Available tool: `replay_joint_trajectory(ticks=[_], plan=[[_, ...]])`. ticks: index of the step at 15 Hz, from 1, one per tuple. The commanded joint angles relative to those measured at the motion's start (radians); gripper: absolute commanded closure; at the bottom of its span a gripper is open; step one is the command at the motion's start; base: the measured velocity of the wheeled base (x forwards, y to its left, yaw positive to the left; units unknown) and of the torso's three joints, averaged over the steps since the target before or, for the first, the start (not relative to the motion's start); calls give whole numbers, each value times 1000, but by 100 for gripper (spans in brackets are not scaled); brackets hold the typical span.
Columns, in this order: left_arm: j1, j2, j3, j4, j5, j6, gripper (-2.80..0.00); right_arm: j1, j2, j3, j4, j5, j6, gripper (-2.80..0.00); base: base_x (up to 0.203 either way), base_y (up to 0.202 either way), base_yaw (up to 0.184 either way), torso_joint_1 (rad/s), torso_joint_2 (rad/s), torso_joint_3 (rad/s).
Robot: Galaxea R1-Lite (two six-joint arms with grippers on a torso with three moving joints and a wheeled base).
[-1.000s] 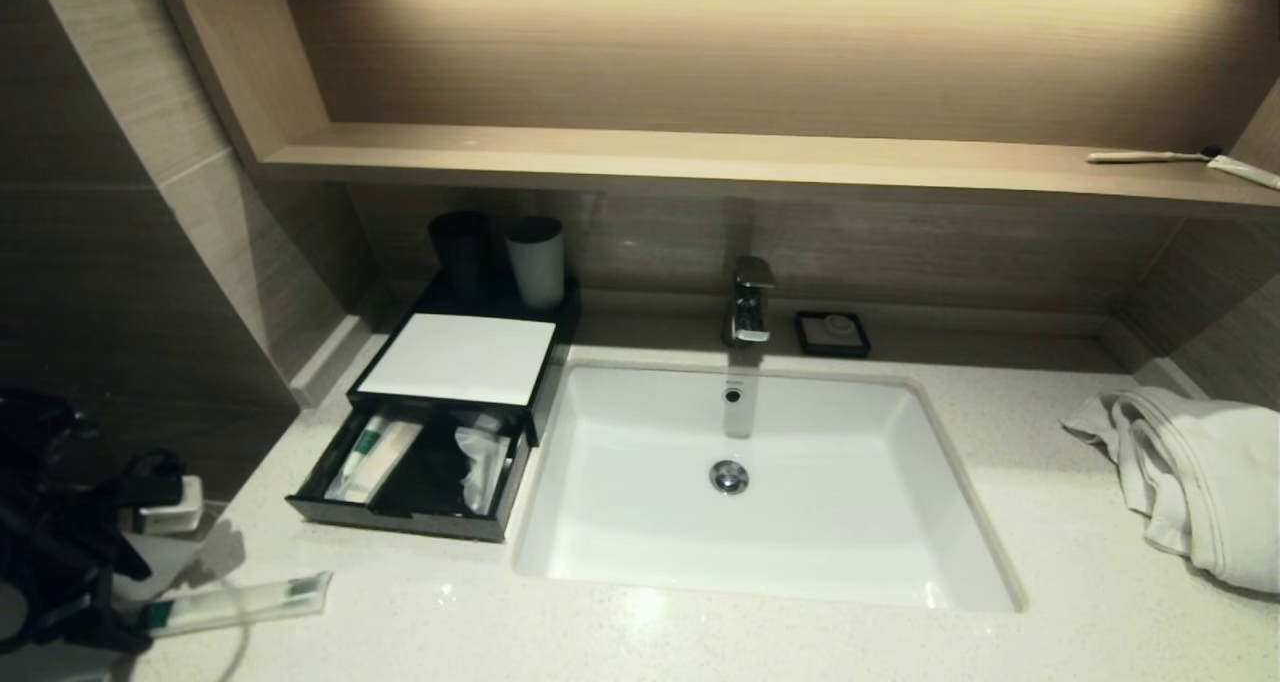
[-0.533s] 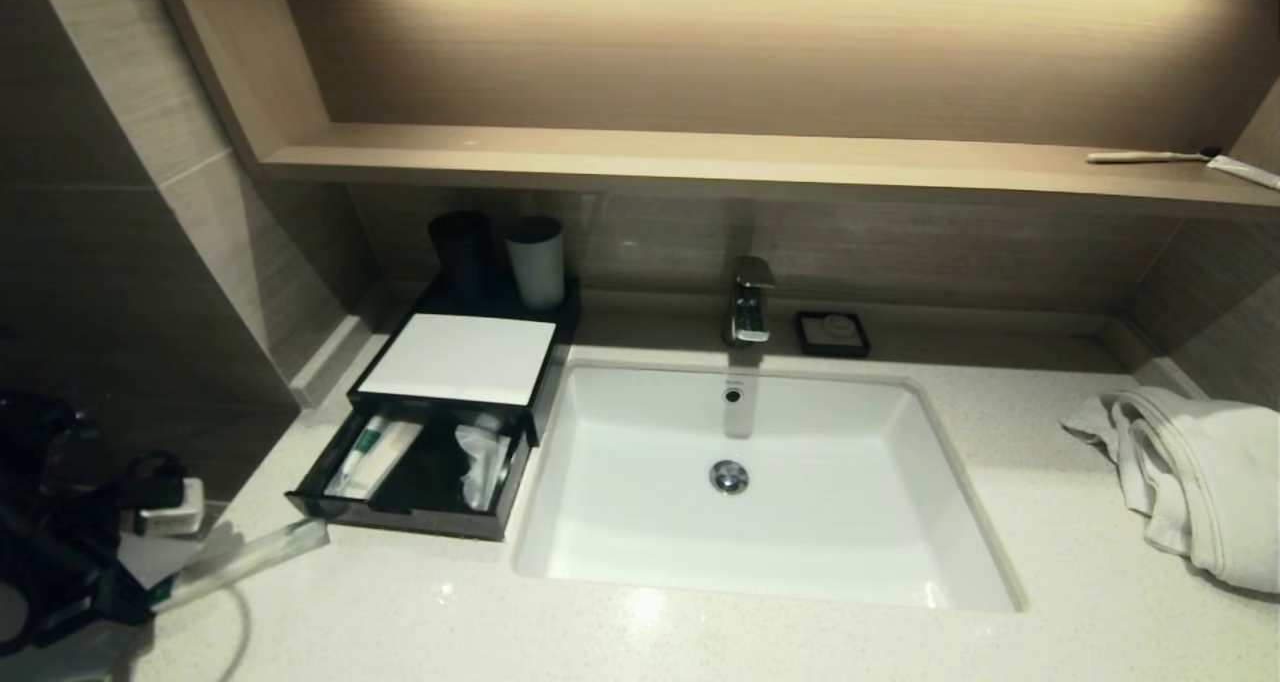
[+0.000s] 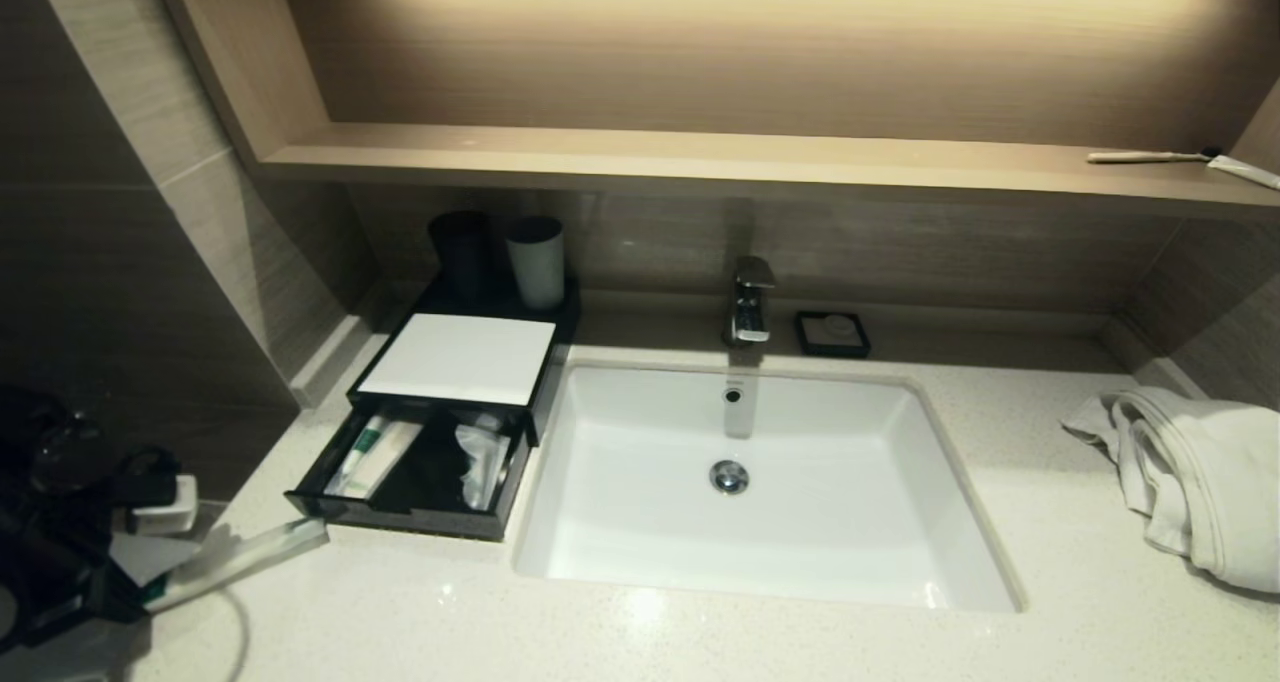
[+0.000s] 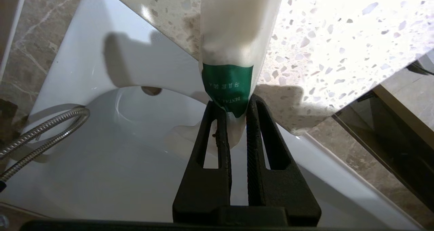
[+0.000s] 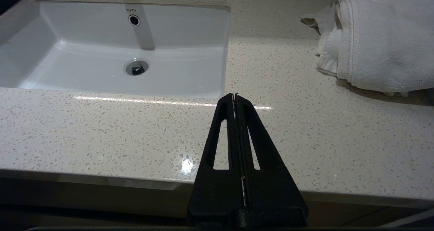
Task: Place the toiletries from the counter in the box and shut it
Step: Pick up the bathroom toiletry
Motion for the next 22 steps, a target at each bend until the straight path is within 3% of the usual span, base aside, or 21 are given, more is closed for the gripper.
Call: replay_joint_trajectory(ticks=[1,5,11,16,18,22], plan=[[0,-18,12,6,1,17,0,0,0,0,0,0,0,0,0,0,0,0,0,0],[0,-50,63,9,56,46,0,0,0,0,0,0,0,0,0,0,0,0,0,0],[15,-92,106,47,62,61,0,-1,0,0,0,0,0,0,0,0,0,0,0,0],[75,-166,172,53,58,79,0,0,0,0,0,0,0,0,0,0,0,0,0,0],[98,-210,209,52,37,78,0,0,0,0,0,0,0,0,0,0,0,0,0,0],[176,-333,268,52,-73,68,0,0,0,0,0,0,0,0,0,0,0,0,0,0]])
